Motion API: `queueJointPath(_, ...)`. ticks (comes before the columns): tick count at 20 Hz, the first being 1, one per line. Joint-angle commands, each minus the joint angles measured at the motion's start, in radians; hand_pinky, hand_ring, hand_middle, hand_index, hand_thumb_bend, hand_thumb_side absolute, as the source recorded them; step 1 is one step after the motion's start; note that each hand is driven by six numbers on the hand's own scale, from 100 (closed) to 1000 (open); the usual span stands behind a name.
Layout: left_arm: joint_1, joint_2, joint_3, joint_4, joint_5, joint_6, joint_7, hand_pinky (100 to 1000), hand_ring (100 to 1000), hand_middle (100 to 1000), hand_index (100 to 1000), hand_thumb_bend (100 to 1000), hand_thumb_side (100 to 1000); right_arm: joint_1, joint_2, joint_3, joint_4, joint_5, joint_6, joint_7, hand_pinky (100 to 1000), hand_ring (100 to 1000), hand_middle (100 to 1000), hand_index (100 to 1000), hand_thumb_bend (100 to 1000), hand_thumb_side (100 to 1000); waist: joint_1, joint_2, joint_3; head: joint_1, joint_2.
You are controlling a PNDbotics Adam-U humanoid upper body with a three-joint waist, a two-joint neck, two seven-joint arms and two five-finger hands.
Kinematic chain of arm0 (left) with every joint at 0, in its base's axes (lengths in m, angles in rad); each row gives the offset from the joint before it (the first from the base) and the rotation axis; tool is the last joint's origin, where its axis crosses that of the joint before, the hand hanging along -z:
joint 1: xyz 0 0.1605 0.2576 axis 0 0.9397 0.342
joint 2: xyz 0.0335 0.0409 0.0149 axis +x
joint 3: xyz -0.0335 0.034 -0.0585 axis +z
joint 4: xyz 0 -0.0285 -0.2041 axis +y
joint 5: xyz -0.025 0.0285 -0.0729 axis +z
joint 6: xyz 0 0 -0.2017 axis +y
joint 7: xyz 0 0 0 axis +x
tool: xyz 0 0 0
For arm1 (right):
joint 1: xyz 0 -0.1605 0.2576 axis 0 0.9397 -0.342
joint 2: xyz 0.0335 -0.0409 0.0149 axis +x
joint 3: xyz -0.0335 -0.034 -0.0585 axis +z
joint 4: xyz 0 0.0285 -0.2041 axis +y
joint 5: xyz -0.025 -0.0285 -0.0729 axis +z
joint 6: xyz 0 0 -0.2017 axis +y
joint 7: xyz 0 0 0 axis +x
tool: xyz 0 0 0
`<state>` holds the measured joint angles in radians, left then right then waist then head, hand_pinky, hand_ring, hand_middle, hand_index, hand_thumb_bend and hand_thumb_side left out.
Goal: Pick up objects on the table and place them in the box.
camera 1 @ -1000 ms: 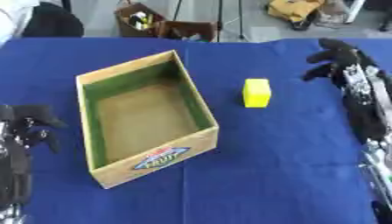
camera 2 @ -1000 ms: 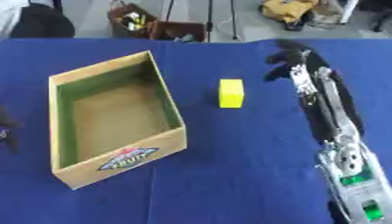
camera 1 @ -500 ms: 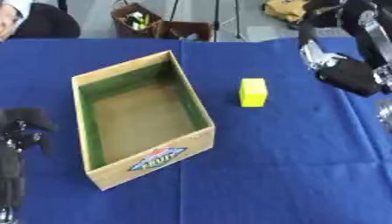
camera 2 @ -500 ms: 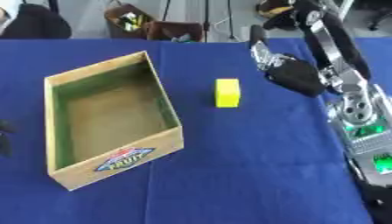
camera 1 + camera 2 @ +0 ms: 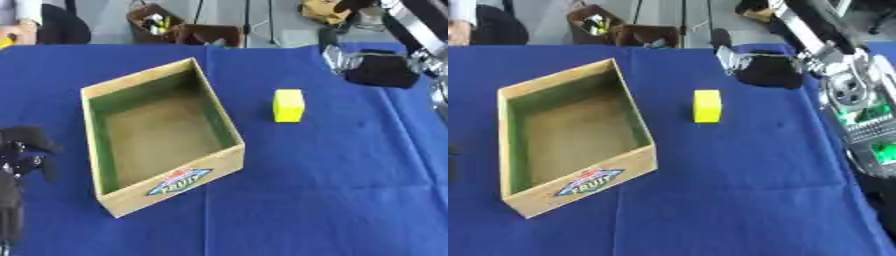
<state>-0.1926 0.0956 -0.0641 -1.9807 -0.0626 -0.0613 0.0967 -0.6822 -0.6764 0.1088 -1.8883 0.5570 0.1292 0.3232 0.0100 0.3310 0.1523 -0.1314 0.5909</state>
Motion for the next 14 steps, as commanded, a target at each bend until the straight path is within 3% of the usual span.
queueJointPath(1, -0.001, 0.011, -0.005, -0.019, -0.001, 0.000, -0.006, 241, 503, 458, 620, 100, 1000, -0.041, -0.043, 0.015, 0.046, 0.047, -0.029, 0.067, 820, 801, 847, 958, 100, 363, -0.002, -0.020, 0.003, -0.005, -0.011)
queueJointPath(2, -0.001, 0.011, -0.006, -0.019, -0.001, 0.000, -0.007, 241, 503, 458, 620, 100, 1000, -0.053, -0.047, 0.027, 0.067, 0.061, -0.041, 0.093, 825, 810, 851, 966, 100, 330, -0.003, -0.020, 0.004, -0.007, -0.012)
queueJointPath(3, -0.001, 0.011, -0.007, -0.019, -0.001, 0.001, -0.009, 241, 503, 458, 620, 100, 1000, -0.065, -0.050, 0.038, 0.088, 0.073, -0.052, 0.119, 828, 818, 863, 972, 100, 396, -0.004, -0.020, 0.005, -0.008, -0.012)
queueJointPath(7, 0.001, 0.012, -0.009, -0.019, -0.001, 0.002, -0.011, 240, 503, 458, 620, 100, 1000, -0.107, -0.061, 0.084, 0.172, 0.107, -0.086, 0.216, 842, 851, 882, 996, 100, 484, -0.005, -0.019, 0.009, -0.013, -0.014)
queueJointPath(10, 0.002, 0.013, -0.011, -0.019, -0.002, 0.003, -0.014, 240, 503, 458, 620, 100, 1000, -0.135, -0.063, 0.107, 0.222, 0.118, -0.102, 0.261, 849, 865, 888, 1000, 100, 572, -0.006, -0.019, 0.011, -0.015, -0.014)
queueJointPath(13, 0.003, 0.014, -0.012, -0.019, -0.002, 0.004, -0.015, 239, 502, 458, 619, 100, 1000, -0.161, -0.060, 0.121, 0.265, 0.125, -0.114, 0.292, 857, 875, 891, 1000, 100, 739, -0.007, -0.020, 0.012, -0.017, -0.015)
queueJointPath(14, 0.003, 0.014, -0.012, -0.019, -0.002, 0.005, -0.016, 239, 502, 458, 619, 100, 1000, -0.169, -0.059, 0.123, 0.276, 0.124, -0.117, 0.300, 857, 875, 890, 1000, 100, 748, -0.007, -0.021, 0.012, -0.018, -0.015)
